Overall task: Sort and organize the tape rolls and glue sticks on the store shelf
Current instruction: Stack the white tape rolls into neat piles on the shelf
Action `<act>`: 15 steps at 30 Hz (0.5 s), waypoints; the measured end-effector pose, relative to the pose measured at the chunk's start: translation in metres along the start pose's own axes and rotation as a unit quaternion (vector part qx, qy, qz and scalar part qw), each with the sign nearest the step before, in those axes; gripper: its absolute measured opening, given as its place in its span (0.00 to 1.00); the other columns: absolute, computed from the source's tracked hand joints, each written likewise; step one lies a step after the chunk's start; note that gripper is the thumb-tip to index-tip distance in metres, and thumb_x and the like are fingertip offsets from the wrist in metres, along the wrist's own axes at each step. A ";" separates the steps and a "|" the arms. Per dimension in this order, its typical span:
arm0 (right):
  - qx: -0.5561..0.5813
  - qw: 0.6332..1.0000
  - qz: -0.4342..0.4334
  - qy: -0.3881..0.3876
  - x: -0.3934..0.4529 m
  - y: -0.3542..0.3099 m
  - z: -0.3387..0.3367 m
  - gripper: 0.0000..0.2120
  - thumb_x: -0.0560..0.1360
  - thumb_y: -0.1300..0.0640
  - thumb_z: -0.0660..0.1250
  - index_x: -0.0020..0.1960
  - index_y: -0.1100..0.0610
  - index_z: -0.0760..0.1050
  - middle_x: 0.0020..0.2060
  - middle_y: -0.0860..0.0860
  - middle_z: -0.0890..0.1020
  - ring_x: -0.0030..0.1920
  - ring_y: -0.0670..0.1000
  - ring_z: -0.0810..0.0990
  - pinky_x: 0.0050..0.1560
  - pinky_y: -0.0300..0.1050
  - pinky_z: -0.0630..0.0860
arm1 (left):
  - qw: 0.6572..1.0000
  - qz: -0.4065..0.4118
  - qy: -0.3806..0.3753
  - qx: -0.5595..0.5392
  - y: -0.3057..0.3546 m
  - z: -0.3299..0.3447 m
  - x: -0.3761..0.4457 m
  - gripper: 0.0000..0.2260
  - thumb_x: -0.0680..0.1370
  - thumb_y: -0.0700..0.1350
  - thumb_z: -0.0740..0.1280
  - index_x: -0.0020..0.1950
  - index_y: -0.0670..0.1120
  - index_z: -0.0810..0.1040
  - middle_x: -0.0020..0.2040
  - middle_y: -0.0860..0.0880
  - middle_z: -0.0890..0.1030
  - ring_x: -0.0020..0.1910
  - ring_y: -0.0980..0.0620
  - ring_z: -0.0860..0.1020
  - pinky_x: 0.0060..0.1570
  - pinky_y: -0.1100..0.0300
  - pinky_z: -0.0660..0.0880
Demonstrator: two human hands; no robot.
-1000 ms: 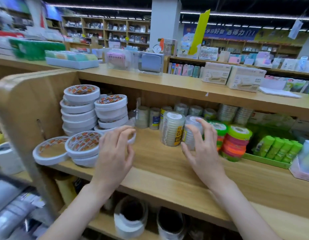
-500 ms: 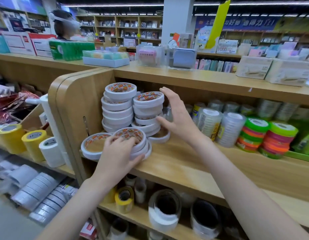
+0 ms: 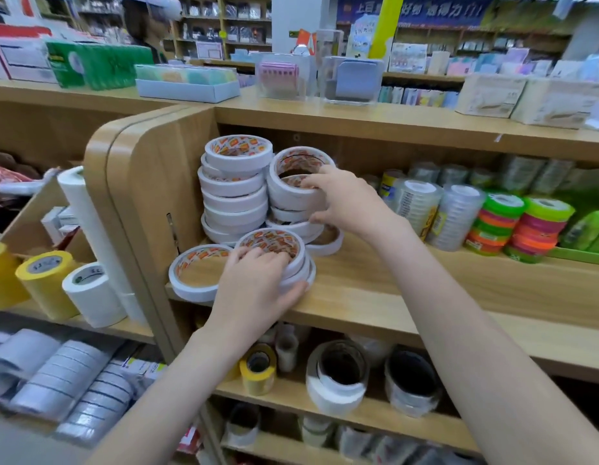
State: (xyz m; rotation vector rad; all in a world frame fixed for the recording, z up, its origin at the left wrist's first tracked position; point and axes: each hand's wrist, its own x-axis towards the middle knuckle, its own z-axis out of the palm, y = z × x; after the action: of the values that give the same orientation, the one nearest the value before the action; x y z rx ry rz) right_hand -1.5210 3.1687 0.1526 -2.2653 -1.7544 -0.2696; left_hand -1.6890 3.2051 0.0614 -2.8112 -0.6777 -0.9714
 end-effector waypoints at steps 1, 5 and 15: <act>-0.006 1.000 0.007 -0.011 -0.001 -0.001 0.001 0.29 0.71 0.54 0.71 0.69 0.47 0.65 0.61 0.52 0.69 0.58 0.57 0.73 0.48 0.50 0.72 | 1.000 -0.003 -0.003 0.005 0.000 0.001 0.001 0.17 0.70 0.59 0.60 0.33 0.46 0.74 0.29 0.52 0.76 0.33 0.48 0.76 0.44 0.57 0.61; -0.040 0.999 0.017 -0.020 0.005 -0.006 0.001 0.22 0.71 0.55 0.70 0.64 0.51 0.71 0.57 0.54 0.68 0.53 0.59 0.74 0.41 0.47 0.68 | 0.999 -0.028 -0.030 0.023 0.004 0.001 0.005 0.19 0.64 0.60 0.73 0.30 0.46 0.75 0.27 0.51 0.76 0.31 0.48 0.77 0.45 0.55 0.68; 0.110 0.990 0.023 0.084 -0.019 0.017 -0.017 0.10 0.66 0.54 0.75 0.44 0.58 0.81 0.48 0.49 0.65 0.48 0.49 0.69 0.51 0.49 0.72 | 0.999 -0.042 -0.018 0.030 0.007 0.000 0.008 0.18 0.67 0.60 0.72 0.39 0.45 0.80 0.35 0.50 0.80 0.41 0.47 0.78 0.50 0.57 0.60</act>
State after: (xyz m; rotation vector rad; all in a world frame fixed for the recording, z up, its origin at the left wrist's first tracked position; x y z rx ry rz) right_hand -1.5092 3.1422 0.1611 -2.0610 -1.5622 -0.2362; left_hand -1.6802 3.2021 0.0663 -2.7739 -0.8214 -0.9003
